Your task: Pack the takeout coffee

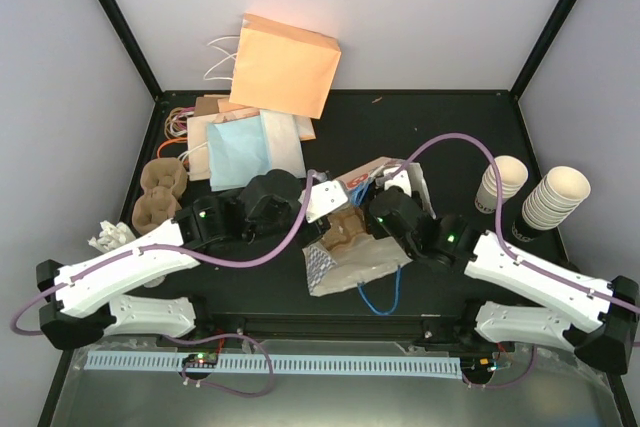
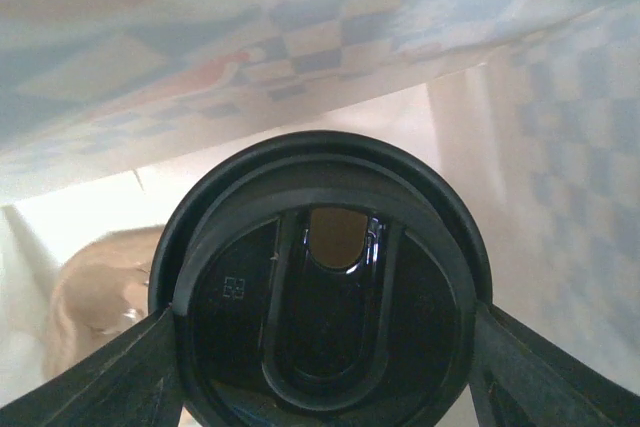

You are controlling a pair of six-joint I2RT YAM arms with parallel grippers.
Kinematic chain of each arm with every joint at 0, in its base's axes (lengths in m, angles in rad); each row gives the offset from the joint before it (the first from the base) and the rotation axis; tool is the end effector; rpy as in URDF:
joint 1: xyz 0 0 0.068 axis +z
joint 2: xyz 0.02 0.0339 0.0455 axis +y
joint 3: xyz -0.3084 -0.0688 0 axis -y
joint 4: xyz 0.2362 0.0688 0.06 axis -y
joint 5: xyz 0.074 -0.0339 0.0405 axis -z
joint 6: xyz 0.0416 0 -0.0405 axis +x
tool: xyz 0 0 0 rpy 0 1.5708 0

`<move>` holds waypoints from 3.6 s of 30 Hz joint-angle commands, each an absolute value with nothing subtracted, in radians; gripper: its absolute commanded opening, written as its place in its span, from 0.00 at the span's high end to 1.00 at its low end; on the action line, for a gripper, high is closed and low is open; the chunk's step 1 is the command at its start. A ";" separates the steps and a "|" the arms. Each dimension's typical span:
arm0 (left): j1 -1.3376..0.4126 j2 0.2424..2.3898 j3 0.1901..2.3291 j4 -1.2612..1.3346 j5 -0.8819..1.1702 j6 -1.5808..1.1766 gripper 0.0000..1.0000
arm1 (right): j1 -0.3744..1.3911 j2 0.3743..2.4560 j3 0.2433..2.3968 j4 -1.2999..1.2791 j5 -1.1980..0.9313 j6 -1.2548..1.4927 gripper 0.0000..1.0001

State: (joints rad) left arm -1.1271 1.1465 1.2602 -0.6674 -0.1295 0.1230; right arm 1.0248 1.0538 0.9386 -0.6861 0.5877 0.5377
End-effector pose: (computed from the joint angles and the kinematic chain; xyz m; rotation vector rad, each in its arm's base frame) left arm 0.0988 -0.1954 0.4204 1.1962 1.7907 -0.4550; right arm 0.1156 0.1458 0.3360 -0.2688 2.1995 0.1546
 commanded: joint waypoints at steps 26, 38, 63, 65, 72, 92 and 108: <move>-1.130 1.091 1.209 -0.598 -0.053 0.117 0.98 | 1.271 0.891 0.518 -0.342 0.805 0.556 0.54; -1.136 1.044 1.152 -0.574 0.038 0.185 0.98 | 1.468 0.928 0.572 -0.527 1.074 0.737 0.54; -1.151 1.055 1.158 -0.607 0.000 0.176 0.98 | 1.510 0.848 0.706 -0.829 0.615 0.850 0.60; -1.152 1.054 1.158 -0.606 0.001 0.176 0.98 | 1.517 0.854 0.697 -0.819 0.599 0.846 0.60; -1.152 1.040 1.149 -0.589 0.027 0.175 0.98 | 1.516 0.981 0.702 -0.805 0.643 0.841 0.60; -1.151 1.051 1.160 -0.612 0.051 0.170 0.98 | 1.519 0.875 0.798 -0.774 0.733 0.681 0.58; -1.152 1.051 1.163 -0.613 0.061 0.175 0.98 | 1.553 1.115 0.868 -0.942 0.694 0.741 0.59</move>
